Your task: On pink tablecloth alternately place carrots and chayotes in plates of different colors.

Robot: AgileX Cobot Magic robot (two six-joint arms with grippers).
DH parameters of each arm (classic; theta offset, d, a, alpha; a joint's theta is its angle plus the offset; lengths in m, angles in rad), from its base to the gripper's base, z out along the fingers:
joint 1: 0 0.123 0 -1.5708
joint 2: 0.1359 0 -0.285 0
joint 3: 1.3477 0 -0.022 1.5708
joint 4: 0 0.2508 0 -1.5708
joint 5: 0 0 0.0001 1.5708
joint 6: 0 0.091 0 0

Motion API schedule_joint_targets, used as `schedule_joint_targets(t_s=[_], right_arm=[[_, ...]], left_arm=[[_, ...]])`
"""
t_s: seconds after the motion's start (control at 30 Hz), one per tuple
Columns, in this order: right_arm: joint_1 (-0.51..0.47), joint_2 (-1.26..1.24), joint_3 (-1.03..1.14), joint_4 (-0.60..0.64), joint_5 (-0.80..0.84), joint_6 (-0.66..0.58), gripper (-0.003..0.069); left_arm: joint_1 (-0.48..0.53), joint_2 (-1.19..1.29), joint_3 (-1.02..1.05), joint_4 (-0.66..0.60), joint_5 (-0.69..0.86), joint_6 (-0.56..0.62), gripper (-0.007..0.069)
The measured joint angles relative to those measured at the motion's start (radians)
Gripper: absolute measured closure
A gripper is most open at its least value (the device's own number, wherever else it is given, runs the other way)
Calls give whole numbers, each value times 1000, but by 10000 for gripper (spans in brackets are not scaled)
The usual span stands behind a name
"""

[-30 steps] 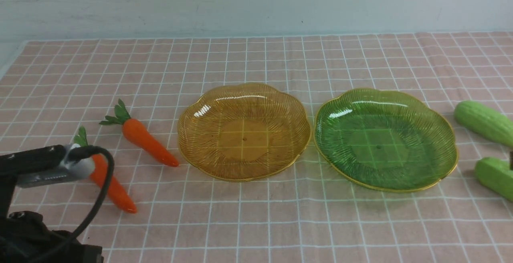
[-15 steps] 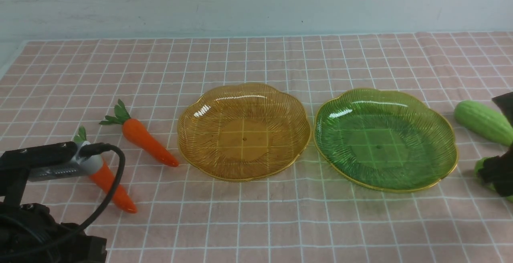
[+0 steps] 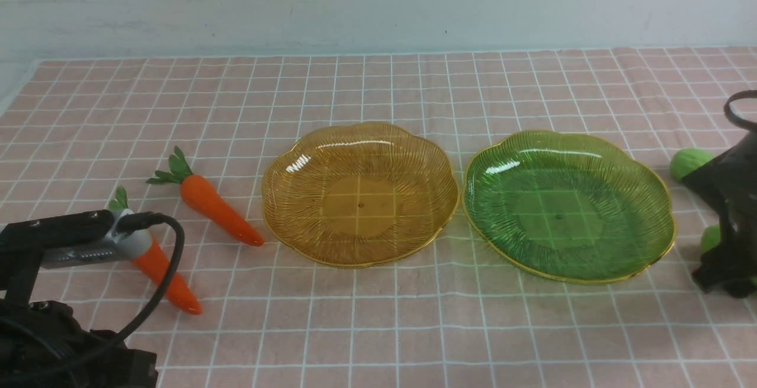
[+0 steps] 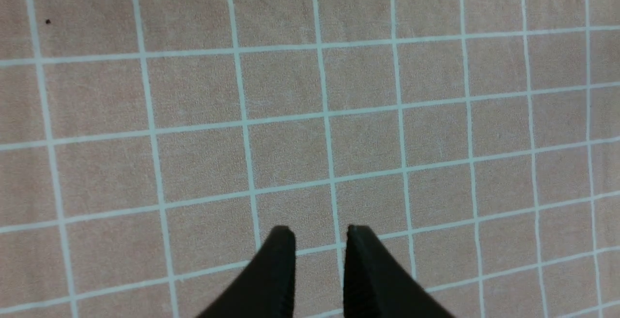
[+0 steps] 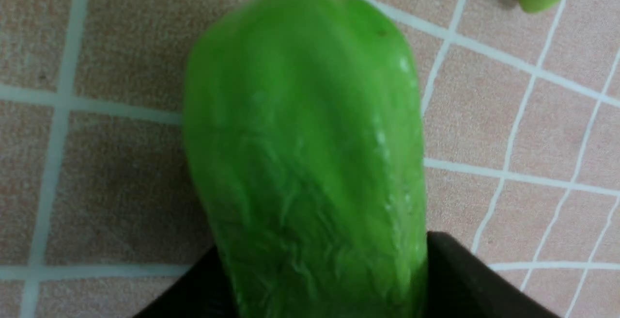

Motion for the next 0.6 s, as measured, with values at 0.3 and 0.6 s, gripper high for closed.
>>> schedule_joint_targets(t_s=[0.3,0.6], right_arm=[[0,-45,-181,85,212,-30,263],[40,-108,-442,681,177,-209,263]], left_arm=[[0,0,-1,0,1,0,487],[0,0,-1,0,-24,0,487]])
